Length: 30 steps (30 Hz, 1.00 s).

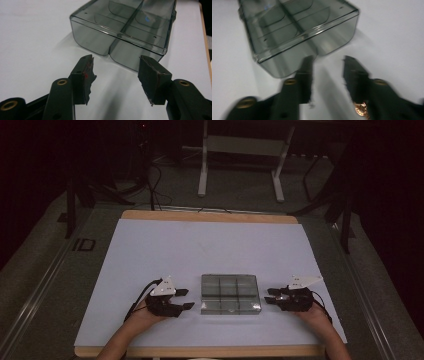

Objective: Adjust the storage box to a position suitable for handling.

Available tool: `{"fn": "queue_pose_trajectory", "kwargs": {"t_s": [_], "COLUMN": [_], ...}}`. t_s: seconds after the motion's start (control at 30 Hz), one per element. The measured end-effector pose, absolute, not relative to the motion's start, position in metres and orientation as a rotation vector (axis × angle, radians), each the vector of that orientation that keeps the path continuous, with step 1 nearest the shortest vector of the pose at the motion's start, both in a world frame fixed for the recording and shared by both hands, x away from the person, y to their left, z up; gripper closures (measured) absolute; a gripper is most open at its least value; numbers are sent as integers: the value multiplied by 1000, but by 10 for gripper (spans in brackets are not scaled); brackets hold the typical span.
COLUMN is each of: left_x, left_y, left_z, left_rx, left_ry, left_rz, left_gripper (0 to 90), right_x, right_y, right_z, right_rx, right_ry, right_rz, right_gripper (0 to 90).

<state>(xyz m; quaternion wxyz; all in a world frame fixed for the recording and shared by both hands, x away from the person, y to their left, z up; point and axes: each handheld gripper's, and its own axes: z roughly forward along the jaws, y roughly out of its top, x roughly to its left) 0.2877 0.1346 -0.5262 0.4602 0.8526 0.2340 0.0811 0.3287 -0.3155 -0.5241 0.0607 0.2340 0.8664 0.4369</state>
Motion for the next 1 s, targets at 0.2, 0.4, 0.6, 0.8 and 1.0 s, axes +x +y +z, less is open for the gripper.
{"fn": "queue_pose_trajectory", "kwargs": {"t_s": [0.2,0.4,0.6,0.8,1.0], "left_x": [289,290,291,291,292], "left_y": [128,123,118,111,111], "left_z": [-527,-525,-524,-526,-527], "left_rx": [2125,2150,2182,2198,2187], "left_ry": [532,501,467,449,459], "left_rz": [177,167,154,140,130], "left_gripper": [672,756,890,900,900], "right_x": [325,321,318,316,315], "right_y": [-310,-305,-301,-297,-298], "right_z": [-527,-528,-529,-529,-530], "right_rx": [621,564,531,515,520], "right_ry": [2693,2708,2715,2719,2723], "right_rz": [1323,1331,1323,1325,1329], "right_gripper": [831,899,900,900,900]}}
